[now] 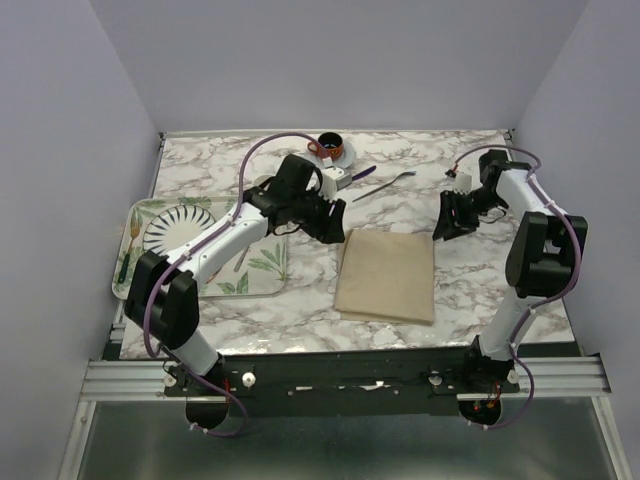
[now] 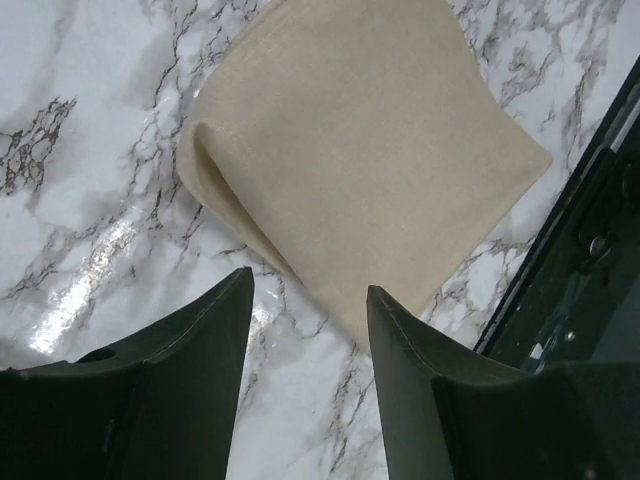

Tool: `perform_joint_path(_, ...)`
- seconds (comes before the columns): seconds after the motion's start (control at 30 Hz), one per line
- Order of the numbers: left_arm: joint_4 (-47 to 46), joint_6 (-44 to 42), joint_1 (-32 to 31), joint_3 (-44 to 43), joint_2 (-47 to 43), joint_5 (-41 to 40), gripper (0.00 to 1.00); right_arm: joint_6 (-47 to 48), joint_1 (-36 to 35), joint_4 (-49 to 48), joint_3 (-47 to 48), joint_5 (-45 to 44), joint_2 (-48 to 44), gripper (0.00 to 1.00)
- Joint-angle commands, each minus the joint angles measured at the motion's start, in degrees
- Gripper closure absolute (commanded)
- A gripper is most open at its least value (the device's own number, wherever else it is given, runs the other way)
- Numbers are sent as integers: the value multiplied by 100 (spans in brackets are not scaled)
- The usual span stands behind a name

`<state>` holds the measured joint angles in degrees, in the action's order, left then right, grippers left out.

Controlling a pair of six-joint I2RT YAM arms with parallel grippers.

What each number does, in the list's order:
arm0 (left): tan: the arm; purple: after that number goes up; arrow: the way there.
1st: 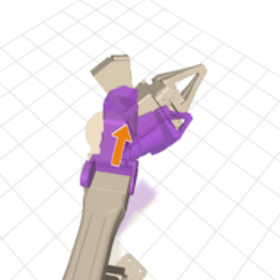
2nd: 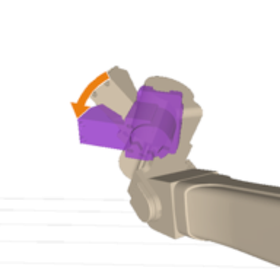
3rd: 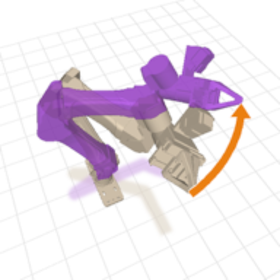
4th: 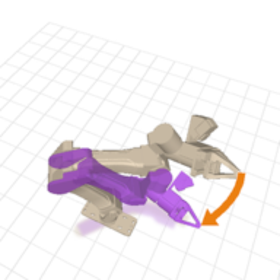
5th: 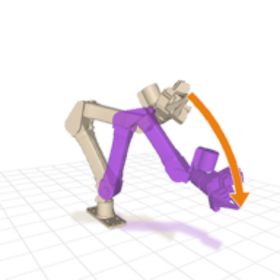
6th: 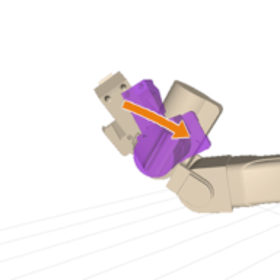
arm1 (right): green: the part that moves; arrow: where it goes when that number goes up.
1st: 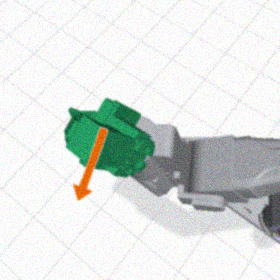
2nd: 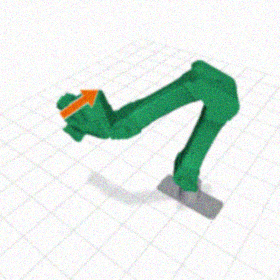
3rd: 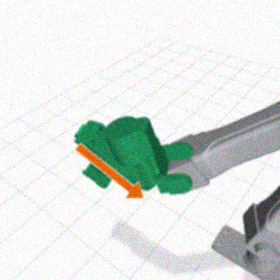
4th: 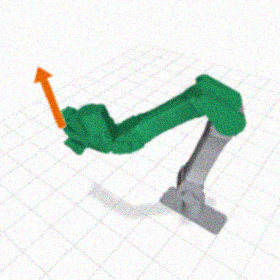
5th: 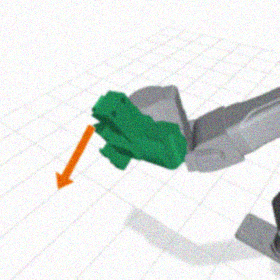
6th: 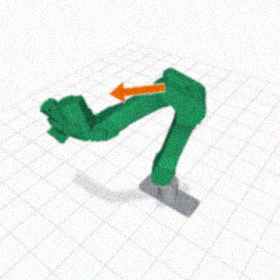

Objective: Fold the napkin into a case and place the utensils inside
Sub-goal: Smooth out the lower triangle-folded napkin at the center of the board.

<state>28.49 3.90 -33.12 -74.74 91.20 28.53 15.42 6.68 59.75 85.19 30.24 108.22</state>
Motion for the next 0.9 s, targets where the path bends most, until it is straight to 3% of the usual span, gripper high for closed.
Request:
perform_joint_path(0.0, -755, 1322, 51, 239, 293, 99, 38, 356, -149, -190, -704, 825, -511, 48)
perform_joint_path(0.07, -1238, 1411, 52, 477, 276, 82, 35, 653, -263, -279, -1003, 826, -1047, 48)
perform_joint_path(0.2, -1241, 1937, 385, 337, 539, 661, 35, 1524, -658, -25, -1258, 343, -1909, 48)
perform_joint_path(0.3, -1574, 2518, 614, 582, 601, 1065, 35, 1842, -1553, -391, -1469, -105, -2629, 45)
perform_joint_path(0.4, -1742, 2695, 641, 873, 461, 1198, 35, 1579, -2651, -1023, -1891, -597, -3182, 44)
perform_joint_path(0.53, -1750, 2826, 641, 1233, 250, 1155, 36, 1236, -4213, -1798, -2444, -1238, -3457, 44)
perform_joint_path(0.63, -1996, 3125, 641, 1620, 162, 1146, 37, 1051, -4928, -2230, -2797, -1556, -3265, 44)
perform_joint_path(0.87, -2260, 3424, 711, 2121, 3, 926, 38, 1139, -5747, -2871, -2990, -1812, -2790, 43)
